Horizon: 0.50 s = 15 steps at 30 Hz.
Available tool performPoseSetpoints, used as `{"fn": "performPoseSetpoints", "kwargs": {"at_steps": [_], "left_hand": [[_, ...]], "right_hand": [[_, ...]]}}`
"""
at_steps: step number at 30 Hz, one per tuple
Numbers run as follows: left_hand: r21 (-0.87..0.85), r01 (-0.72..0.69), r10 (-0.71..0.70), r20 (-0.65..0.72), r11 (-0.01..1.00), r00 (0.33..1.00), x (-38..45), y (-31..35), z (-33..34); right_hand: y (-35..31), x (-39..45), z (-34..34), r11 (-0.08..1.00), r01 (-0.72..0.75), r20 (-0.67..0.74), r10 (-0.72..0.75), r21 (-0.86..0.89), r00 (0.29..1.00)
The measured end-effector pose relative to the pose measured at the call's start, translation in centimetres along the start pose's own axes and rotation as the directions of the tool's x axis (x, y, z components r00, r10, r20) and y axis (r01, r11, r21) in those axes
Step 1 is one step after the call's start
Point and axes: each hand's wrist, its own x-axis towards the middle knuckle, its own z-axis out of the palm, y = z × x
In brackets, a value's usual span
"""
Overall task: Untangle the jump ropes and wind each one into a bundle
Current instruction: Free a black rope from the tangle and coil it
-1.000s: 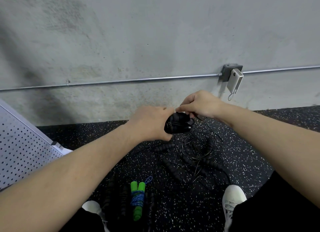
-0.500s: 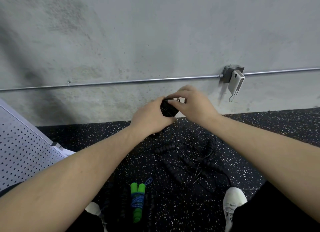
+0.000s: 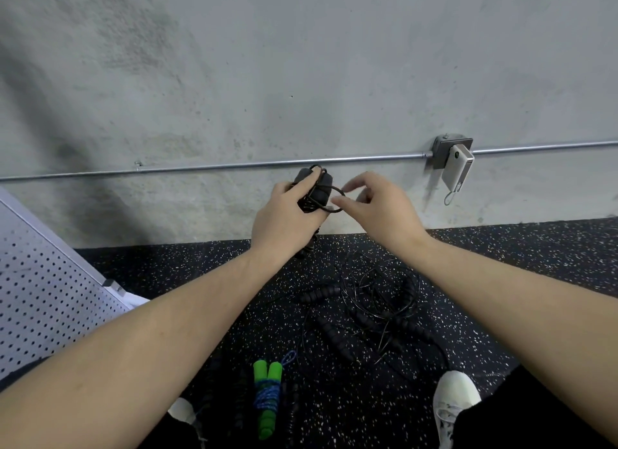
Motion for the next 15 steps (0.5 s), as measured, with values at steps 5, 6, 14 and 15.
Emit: {"fn": "performPoseSetpoints", "kwargs": {"at_steps": [5, 6, 14, 15], "left_hand": [[0.06, -0.058, 0.059, -0.008, 0.997, 0.998, -0.5, -0.1, 0.5], [0.054, -0.063, 0.063, -0.003, 0.997, 0.998, -0.6, -0.1, 0.6], [0.083, -0.1, 0.101, -0.011, 0.992, 0.995, -1.2, 0.4, 1.6], [0.067, -0.087, 0.089, -0.021, 0.994, 0.996, -1.1, 0.5, 1.6]], "right_hand": [[-0.8, 0.1, -0.7, 0.796, -0.44, 0.313, 0.328, 0.416, 0.891], [-0.8, 0.2, -0.9, 0.738, -0.465, 0.319, 0.345, 0.489, 0.883], [-0.4, 0.6, -0.3, 0.654, -0.377, 0.169, 0.359, 0.656, 0.918], [-0.2, 0.6, 0.0, 0.654, -0.369, 0.15, 0.366, 0.661, 0.918]]}}
